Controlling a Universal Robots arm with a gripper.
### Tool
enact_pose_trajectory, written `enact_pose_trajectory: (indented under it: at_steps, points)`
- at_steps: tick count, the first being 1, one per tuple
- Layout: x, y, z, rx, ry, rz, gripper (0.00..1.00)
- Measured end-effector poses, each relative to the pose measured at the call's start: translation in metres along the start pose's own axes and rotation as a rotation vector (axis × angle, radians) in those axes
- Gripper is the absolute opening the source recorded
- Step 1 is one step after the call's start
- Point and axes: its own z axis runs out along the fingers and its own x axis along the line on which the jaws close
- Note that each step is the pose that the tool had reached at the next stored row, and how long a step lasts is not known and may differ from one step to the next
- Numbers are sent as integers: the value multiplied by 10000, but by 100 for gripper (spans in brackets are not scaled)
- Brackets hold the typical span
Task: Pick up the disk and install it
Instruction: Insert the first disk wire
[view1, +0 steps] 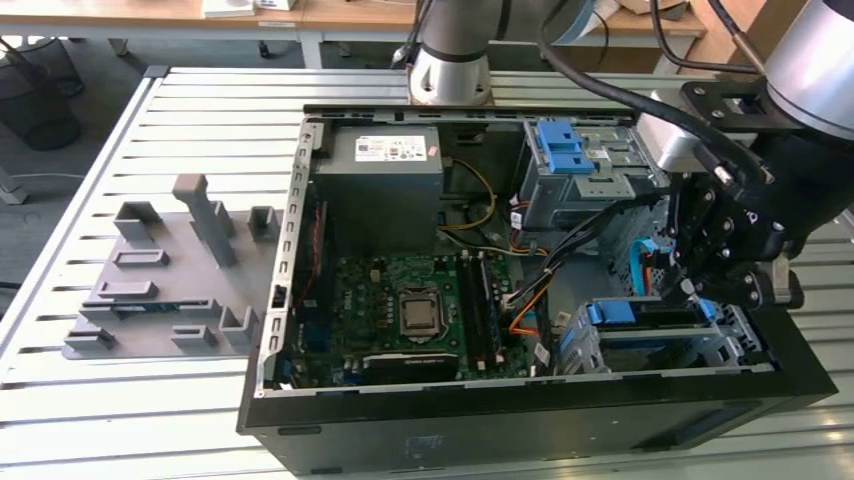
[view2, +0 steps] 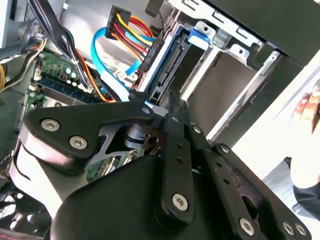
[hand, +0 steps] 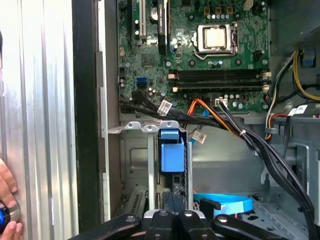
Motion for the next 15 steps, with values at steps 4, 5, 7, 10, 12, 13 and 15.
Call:
enact_pose_trajectory:
  at_steps: [4,5,7,10,12,13,15]
  points:
    - [-23,-26,-10,0,-1,0,11]
    - [-32,-36,-10,0,-1,0,11]
    - [-57,-62,-11,0,1,0,11]
    - [-106,-105,-11,0,-1,1,11]
    - [-140,-133,-10,0,-2,1,11]
    - [-157,-146,-11,0,0,1,11]
    - [-192,-169,-11,0,0,0,18]
